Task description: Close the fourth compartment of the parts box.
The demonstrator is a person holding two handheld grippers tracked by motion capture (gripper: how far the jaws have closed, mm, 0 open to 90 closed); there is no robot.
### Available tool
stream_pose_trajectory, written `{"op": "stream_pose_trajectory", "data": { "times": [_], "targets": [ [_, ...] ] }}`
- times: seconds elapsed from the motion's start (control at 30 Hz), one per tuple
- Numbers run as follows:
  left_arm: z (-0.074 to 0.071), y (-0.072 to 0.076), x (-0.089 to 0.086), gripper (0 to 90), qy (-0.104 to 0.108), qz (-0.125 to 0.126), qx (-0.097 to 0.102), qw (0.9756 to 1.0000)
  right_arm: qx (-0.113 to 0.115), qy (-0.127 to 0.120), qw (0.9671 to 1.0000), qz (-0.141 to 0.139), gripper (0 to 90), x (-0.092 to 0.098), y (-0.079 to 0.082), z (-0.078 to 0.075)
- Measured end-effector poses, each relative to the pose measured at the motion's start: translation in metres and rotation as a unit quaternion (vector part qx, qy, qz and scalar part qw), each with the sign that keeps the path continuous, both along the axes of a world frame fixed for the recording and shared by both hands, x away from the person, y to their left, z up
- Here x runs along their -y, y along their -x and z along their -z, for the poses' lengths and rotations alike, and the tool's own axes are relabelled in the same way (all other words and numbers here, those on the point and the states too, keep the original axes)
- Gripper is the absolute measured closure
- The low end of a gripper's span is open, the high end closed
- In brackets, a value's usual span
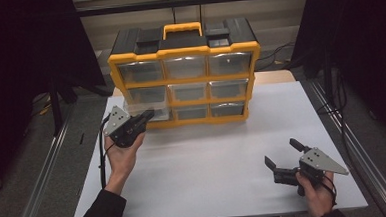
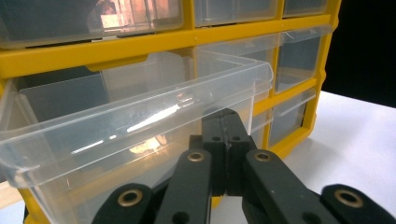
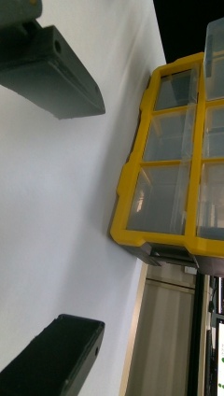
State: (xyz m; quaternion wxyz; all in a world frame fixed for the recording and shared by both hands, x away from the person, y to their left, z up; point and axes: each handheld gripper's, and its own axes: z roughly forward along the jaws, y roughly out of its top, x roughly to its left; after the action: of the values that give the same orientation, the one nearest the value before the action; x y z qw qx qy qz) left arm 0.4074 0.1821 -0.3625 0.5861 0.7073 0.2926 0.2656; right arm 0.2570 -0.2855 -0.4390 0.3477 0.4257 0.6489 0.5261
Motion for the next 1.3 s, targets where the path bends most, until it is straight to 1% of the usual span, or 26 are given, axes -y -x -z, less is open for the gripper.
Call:
{"op": "stream_pose_trajectory", "data": {
  "times": [0.1,0.2,0.33,0.4,0.47,0.5,0.63,0.87,0.97,1.03,1.07,1.1,1.3],
  "targets": [
    [0.0,-0.001,-0.001,90.0,-0.004,0.0,0.001,1.0,0.0,0.001,1.0,0.001,0.0,0.0,0.0,0.0],
    [0.0,-0.002,-0.001,90.0,-0.001,-0.001,0.001,1.0,0.0,0.001,1.0,0.001,0.0,0.0,0.0,0.0],
    [0.001,-0.003,-0.002,90.0,-0.012,-0.002,0.0,0.9999,0.0,0.001,1.0,0.001,0.0,0.0,0.0,0.0],
    [0.002,-0.004,-0.002,90.0,-0.011,-0.002,-0.004,0.9999,0.0,0.001,1.0,0.001,0.0,0.0,0.0,0.0],
    [0.002,-0.005,-0.003,90.0,-0.012,-0.002,-0.005,0.9999,0.0,0.001,1.0,0.0,0.0,0.0,0.0,0.0],
    [0.002,-0.005,-0.002,90.0,-0.007,-0.003,-0.006,1.0,0.0,0.001,1.0,0.001,0.0,0.0,0.0,0.0],
    [0.002,-0.006,-0.002,90.0,-0.007,-0.004,-0.006,0.9999,0.0,0.002,1.0,0.0,0.0,0.0,0.0,0.0],
    [0.002,-0.009,-0.001,90.0,-0.012,-0.009,-0.005,0.9999,0.0,0.001,1.0,0.001,0.0,0.0,0.0,0.0],
    [0.003,-0.01,-0.001,90.0,-0.009,-0.007,-0.001,0.9999,0.0,0.001,1.0,0.001,0.0,0.0,0.0,0.0],
    [0.003,-0.011,-0.001,90.0,-0.015,-0.006,0.002,0.9999,0.0,0.001,1.0,0.001,0.0,0.0,0.0,0.0],
    [0.002,-0.011,0.0,90.0,-0.013,-0.009,0.0,0.9999,0.001,0.001,1.0,0.001,0.0,0.0,0.0,0.0],
    [0.002,-0.012,0.0,90.0,-0.017,-0.007,0.001,0.9998,0.0,0.001,1.0,0.001,0.0,0.0,0.0,0.0],
    [0.002,-0.015,0.0,90.0,-0.017,-0.01,-0.002,0.9998,0.001,0.0,1.0,0.0,0.0,0.0,0.0,0.0]
  ]
}}
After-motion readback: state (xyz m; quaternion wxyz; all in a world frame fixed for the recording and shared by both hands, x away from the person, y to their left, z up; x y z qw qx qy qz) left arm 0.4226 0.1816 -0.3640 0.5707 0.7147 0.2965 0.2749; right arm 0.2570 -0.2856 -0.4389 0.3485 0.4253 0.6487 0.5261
